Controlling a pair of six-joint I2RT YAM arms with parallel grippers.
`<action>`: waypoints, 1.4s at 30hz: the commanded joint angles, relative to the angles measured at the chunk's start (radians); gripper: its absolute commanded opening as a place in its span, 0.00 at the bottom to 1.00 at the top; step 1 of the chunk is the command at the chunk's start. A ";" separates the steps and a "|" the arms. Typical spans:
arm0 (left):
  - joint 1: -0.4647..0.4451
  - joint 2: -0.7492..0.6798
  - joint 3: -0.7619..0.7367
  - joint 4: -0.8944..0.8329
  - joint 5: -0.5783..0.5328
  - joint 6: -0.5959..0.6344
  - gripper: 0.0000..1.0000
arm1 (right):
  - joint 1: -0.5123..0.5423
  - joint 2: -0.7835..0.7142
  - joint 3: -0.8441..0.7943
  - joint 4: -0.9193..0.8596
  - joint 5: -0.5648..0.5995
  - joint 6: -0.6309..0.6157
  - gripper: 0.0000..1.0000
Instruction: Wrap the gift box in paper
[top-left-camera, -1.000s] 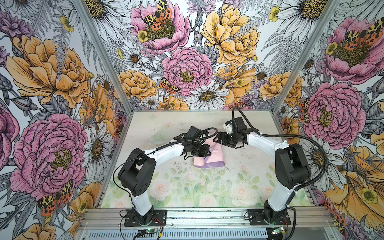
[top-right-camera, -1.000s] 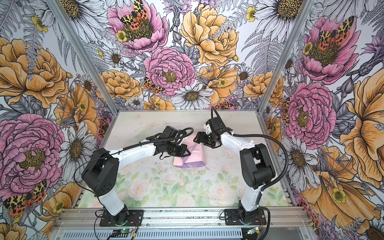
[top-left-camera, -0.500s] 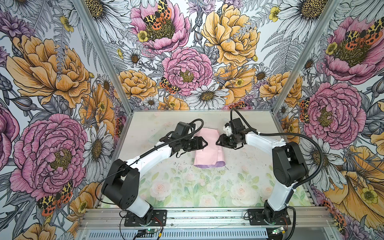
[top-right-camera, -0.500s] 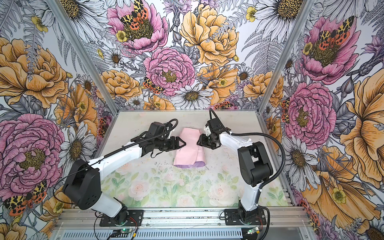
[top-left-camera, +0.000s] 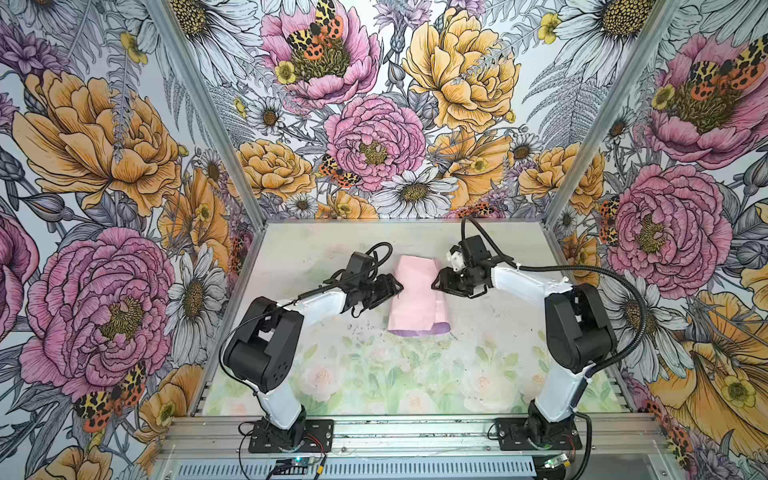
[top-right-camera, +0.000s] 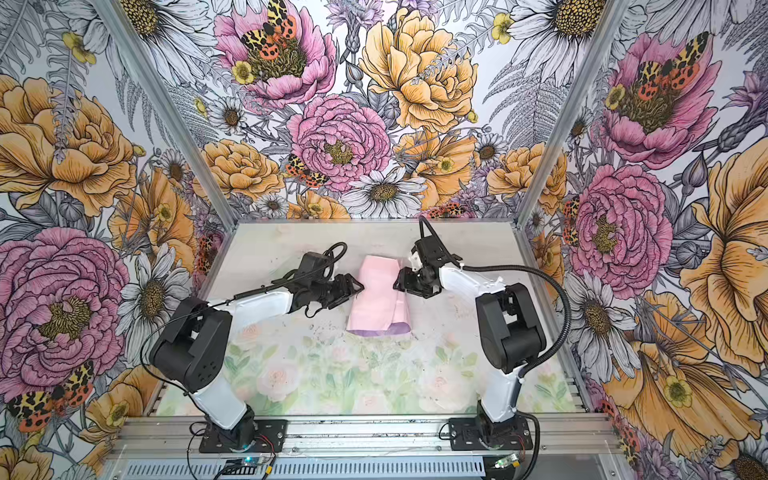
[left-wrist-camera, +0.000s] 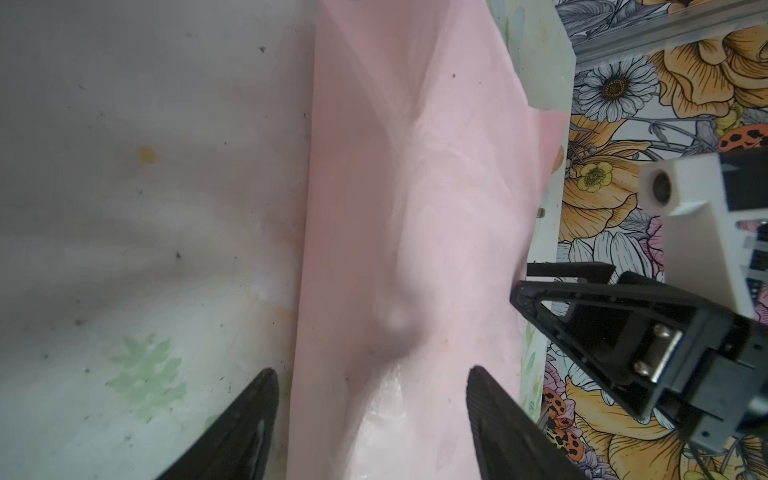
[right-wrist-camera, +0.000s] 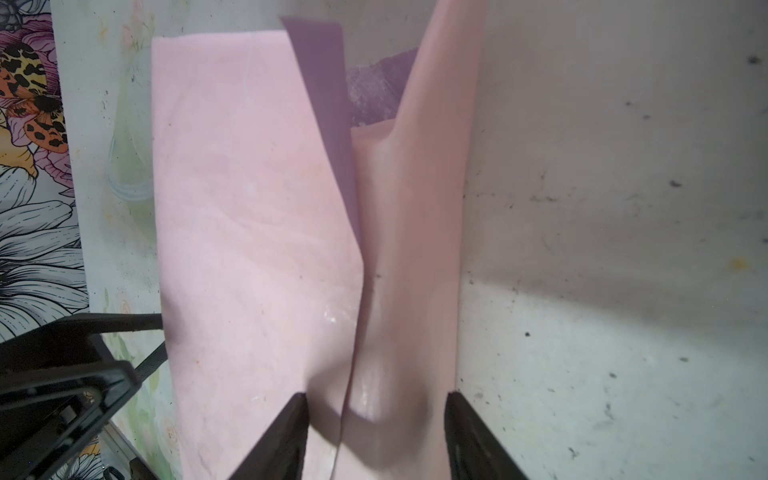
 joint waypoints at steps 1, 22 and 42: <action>-0.025 0.007 0.035 0.066 0.013 -0.026 0.73 | 0.005 -0.012 0.029 -0.001 -0.031 0.010 0.60; -0.044 -0.001 0.103 -0.081 -0.116 -0.002 0.75 | 0.002 -0.004 0.006 0.003 0.019 0.043 0.37; -0.064 0.079 0.122 -0.055 -0.119 -0.025 0.56 | -0.027 -0.009 0.023 -0.072 -0.068 0.009 0.76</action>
